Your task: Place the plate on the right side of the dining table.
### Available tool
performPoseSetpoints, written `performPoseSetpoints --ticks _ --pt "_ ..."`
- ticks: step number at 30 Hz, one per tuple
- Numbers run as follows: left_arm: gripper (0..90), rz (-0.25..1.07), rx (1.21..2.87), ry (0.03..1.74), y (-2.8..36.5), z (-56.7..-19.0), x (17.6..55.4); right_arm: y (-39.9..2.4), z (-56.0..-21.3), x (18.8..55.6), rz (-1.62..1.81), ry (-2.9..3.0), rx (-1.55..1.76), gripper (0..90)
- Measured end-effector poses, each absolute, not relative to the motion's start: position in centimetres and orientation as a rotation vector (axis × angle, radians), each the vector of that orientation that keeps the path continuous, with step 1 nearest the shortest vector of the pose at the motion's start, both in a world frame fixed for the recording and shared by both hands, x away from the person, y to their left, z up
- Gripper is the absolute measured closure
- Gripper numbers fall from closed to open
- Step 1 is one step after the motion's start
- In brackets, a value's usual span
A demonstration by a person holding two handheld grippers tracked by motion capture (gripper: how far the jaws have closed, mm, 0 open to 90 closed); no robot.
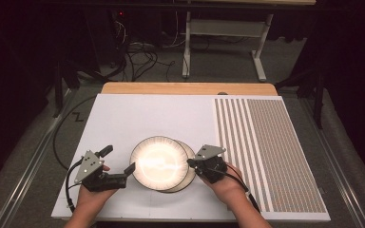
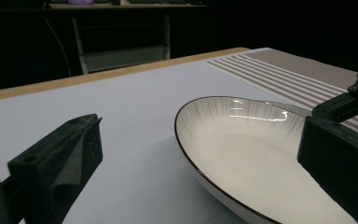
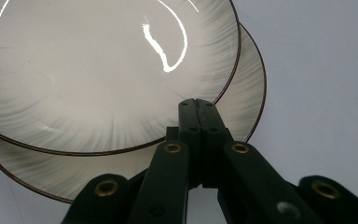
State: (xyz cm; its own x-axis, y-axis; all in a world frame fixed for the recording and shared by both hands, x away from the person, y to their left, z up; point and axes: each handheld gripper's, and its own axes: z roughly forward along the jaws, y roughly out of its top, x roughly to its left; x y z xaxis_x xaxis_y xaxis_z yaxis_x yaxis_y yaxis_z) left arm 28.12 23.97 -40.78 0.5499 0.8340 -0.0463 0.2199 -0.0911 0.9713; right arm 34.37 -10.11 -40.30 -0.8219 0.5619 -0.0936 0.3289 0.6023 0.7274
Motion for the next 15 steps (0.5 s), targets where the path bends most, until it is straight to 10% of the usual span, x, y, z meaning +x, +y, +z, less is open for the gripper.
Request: performPoseSetpoints --ticks 15 --pt "0.8 0.661 1.609 0.907 23.97 -40.75 28.09 -10.21 -40.39 34.37 1.059 2.52 0.725 90.0"
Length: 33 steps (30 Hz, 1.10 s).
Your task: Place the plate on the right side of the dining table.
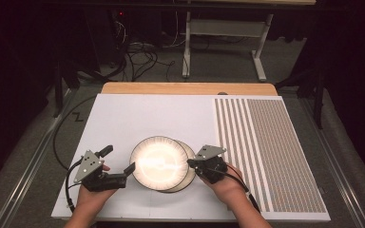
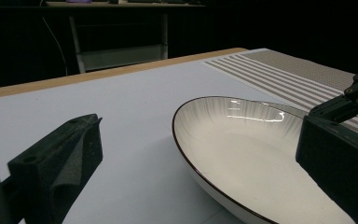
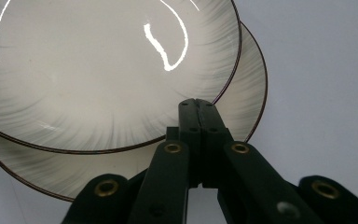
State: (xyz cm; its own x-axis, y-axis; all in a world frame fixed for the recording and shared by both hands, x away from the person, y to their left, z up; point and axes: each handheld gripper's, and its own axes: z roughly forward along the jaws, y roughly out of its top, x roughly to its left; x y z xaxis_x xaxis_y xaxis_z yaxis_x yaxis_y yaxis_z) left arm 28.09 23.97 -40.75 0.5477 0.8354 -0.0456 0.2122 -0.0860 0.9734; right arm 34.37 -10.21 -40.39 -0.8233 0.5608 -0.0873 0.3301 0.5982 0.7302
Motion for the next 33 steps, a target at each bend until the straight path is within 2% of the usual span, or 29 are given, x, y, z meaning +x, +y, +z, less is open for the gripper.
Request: performPoseSetpoints --ticks 33 --pt "0.7 0.689 1.551 0.914 24.7 -40.2 27.7 -8.0 -41.3 34.1 1.048 2.577 0.663 90.0"
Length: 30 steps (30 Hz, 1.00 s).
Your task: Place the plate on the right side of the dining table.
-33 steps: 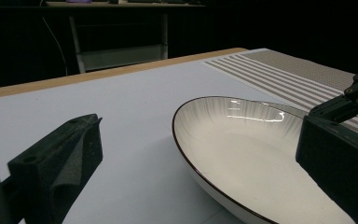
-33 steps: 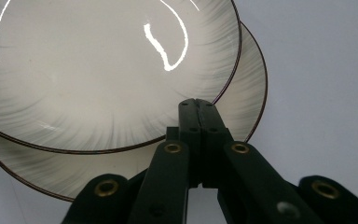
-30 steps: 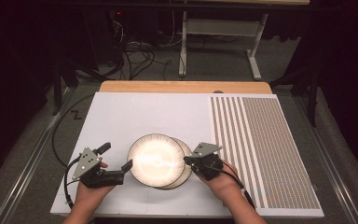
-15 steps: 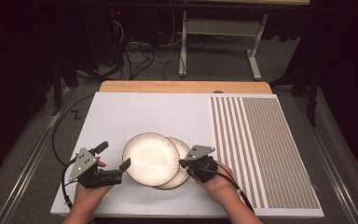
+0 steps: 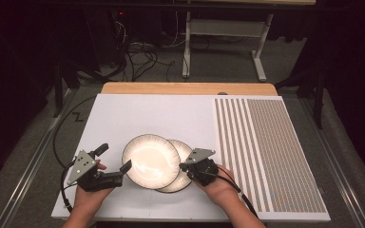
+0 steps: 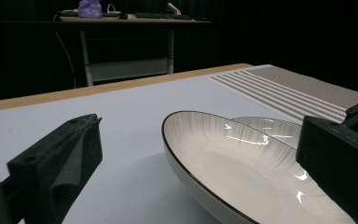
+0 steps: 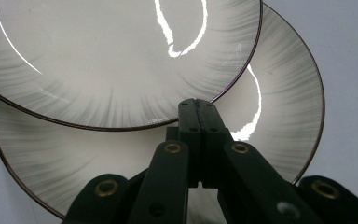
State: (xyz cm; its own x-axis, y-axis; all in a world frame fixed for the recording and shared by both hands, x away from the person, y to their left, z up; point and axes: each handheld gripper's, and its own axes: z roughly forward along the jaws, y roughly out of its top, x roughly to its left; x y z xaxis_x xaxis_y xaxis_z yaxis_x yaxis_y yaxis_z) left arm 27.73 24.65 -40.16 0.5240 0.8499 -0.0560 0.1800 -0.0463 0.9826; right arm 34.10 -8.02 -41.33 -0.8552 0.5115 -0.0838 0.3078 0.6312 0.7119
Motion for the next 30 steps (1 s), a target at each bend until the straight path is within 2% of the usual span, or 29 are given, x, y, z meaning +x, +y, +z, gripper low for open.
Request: performPoseSetpoints --ticks 22,30 --pt "0.6 0.605 1.724 1.03 23.7 -37.6 29.9 -8.0 -41.4 34.2 1.03 2.577 0.654 90.0" --pt "0.7 0.454 1.76 1.092 24.0 -37.7 30.7 -8.1 -41.5 34.3 1.021 2.577 0.654 90.0"
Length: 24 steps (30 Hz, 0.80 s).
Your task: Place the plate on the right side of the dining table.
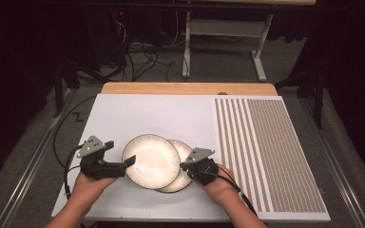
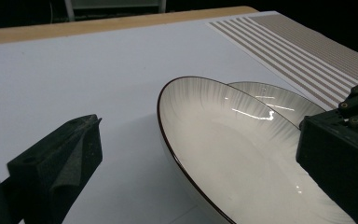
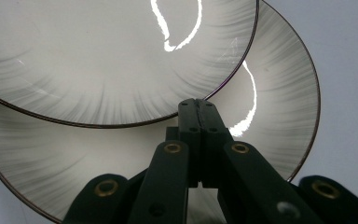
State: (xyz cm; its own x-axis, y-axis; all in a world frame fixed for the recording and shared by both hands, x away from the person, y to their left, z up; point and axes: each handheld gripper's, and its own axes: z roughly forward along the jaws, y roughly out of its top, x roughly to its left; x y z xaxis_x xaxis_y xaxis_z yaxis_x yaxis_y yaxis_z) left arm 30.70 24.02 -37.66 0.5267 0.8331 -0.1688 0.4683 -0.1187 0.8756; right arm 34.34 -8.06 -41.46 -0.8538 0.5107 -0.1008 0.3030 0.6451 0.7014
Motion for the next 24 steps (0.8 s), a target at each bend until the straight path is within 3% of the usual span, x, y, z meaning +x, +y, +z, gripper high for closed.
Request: performPoseSetpoints --ticks 8,24 --pt "0.7 0.406 1.796 1.137 24.3 -37.8 31.1 -8.0 -41.5 34.3 1.018 2.575 0.654 90.0" --pt "1.5 0.092 1.757 1.232 25.4 -37.7 32.5 -8.0 -41.5 34.3 1.01 2.572 0.653 90.0"
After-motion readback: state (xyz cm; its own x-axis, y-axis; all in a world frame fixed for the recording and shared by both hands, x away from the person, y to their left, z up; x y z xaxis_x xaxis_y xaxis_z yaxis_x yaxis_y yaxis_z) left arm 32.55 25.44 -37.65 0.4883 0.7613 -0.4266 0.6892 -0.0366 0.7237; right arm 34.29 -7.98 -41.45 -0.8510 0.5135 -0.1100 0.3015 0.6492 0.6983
